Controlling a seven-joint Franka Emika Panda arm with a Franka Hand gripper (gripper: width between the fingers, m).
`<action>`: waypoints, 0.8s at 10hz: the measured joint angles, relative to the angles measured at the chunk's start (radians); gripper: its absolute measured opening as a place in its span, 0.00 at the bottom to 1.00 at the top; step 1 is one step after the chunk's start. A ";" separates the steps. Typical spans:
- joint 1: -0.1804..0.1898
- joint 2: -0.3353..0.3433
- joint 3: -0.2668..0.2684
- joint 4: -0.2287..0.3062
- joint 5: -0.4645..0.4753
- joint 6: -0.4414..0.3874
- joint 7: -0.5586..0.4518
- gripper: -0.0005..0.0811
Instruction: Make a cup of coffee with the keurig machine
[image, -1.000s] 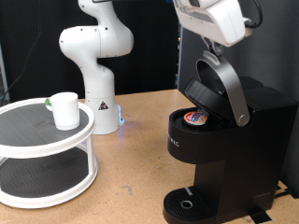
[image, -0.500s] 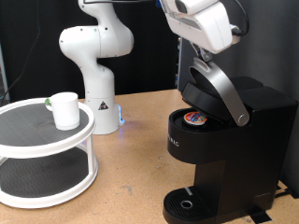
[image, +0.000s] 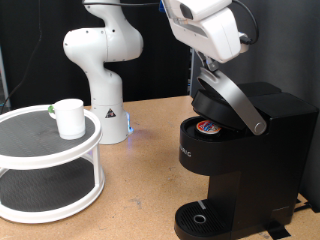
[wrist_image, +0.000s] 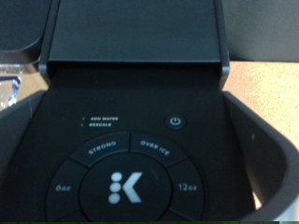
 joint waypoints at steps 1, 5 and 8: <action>0.000 0.000 -0.004 -0.004 -0.004 0.001 -0.008 0.01; -0.002 -0.006 -0.011 -0.035 -0.042 0.039 -0.019 0.01; -0.015 -0.004 -0.016 -0.099 -0.094 0.104 -0.019 0.01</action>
